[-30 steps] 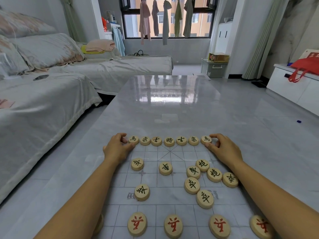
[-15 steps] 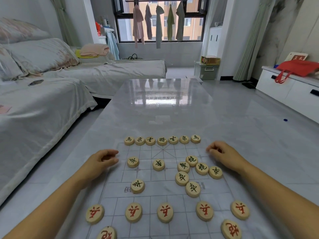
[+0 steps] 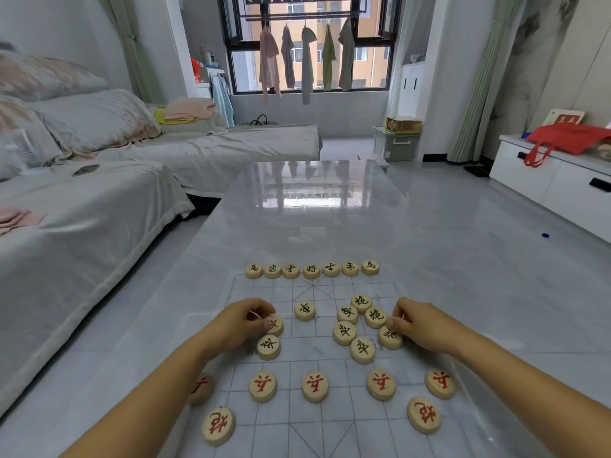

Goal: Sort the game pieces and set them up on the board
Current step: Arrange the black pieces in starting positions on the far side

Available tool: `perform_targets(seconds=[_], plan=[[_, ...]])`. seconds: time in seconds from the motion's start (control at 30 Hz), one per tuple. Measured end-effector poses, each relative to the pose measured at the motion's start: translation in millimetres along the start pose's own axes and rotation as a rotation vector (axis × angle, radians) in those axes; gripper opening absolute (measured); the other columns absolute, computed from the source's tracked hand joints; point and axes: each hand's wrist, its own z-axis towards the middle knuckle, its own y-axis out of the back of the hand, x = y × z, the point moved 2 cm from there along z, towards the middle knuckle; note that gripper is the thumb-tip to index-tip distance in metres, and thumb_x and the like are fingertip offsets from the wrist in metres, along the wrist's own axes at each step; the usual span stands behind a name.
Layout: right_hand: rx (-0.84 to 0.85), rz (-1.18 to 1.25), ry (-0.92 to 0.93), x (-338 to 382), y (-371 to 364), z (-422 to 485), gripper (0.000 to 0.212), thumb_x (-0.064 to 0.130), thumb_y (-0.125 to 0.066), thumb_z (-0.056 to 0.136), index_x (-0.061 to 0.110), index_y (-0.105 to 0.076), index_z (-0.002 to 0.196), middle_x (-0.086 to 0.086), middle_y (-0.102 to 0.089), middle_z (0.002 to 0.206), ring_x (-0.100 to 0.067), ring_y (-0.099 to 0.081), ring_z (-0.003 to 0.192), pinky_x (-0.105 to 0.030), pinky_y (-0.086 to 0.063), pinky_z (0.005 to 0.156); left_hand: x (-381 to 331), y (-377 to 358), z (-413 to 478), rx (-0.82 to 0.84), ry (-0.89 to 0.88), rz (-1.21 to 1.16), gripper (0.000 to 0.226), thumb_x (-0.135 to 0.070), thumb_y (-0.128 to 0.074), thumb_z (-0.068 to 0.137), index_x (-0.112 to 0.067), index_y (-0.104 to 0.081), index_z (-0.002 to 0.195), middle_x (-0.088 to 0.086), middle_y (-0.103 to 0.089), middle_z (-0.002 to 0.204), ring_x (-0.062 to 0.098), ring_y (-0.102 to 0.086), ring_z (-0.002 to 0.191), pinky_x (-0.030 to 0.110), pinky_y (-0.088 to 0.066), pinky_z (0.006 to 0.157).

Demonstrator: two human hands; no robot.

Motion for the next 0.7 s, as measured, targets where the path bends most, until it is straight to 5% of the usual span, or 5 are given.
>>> perform_targets(seconds=[0.13,0.3,0.43,0.53,0.7], plan=[[-0.151,-0.045,0.035,14.3,3.6,-0.6,0.013,0.03,-0.044,0.094,0.021,-0.052,0.098,-0.001,-0.063,0.101,-0.018,-0.058,0.089,-0.032,-0.047,0.074,24.4,18.0,-11.3,-0.127,0.106,-0.132,0.015,-0.008,-0.054,0.09,-0.019,-0.06,0.099,0.003,-0.061,0.097,0.016,-0.057,0.088,0.025,-0.047,0.081],[-0.081,-0.11,-0.05,16.5,1.0,4.1,0.024,0.032,-0.048,0.092,0.019,-0.05,0.112,-0.002,-0.059,0.11,-0.019,-0.057,0.095,-0.032,-0.047,0.079,37.5,21.8,-22.9,-0.159,0.13,-0.346,0.012,0.0,-0.057,0.086,-0.009,-0.062,0.092,0.01,-0.061,0.089,0.019,-0.054,0.079,0.024,-0.043,0.07],[-0.015,0.118,-0.106,6.7,-4.6,5.2,0.016,0.029,-0.053,0.091,0.016,-0.051,0.101,-0.004,-0.061,0.098,-0.015,-0.054,0.082,-0.026,-0.042,0.068,37.5,12.5,-21.1,-0.152,0.103,-0.282,0.012,-0.001,-0.059,0.084,-0.01,-0.061,0.091,0.007,-0.058,0.085,0.017,-0.053,0.078,0.023,-0.044,0.07],[-0.111,-0.012,-0.104,12.9,-2.2,5.5,0.018,0.031,-0.049,0.092,0.017,-0.05,0.102,-0.004,-0.06,0.101,-0.018,-0.056,0.086,-0.03,-0.045,0.071,37.7,12.3,-18.8,-0.124,0.094,-0.225,0.013,-0.003,-0.059,0.085,-0.01,-0.061,0.095,0.005,-0.056,0.085,0.015,-0.052,0.076,0.021,-0.044,0.069],[-0.182,-0.048,0.153,78.6,-14.1,21.4,0.028,0.032,-0.047,0.092,0.017,-0.053,0.116,-0.003,-0.053,0.119,-0.02,-0.054,0.101,-0.034,-0.045,0.082,38.9,16.9,-17.4,-0.078,0.095,-0.213,0.012,-0.003,-0.059,0.085,-0.012,-0.06,0.094,0.005,-0.056,0.086,0.014,-0.053,0.078,0.022,-0.046,0.073]])
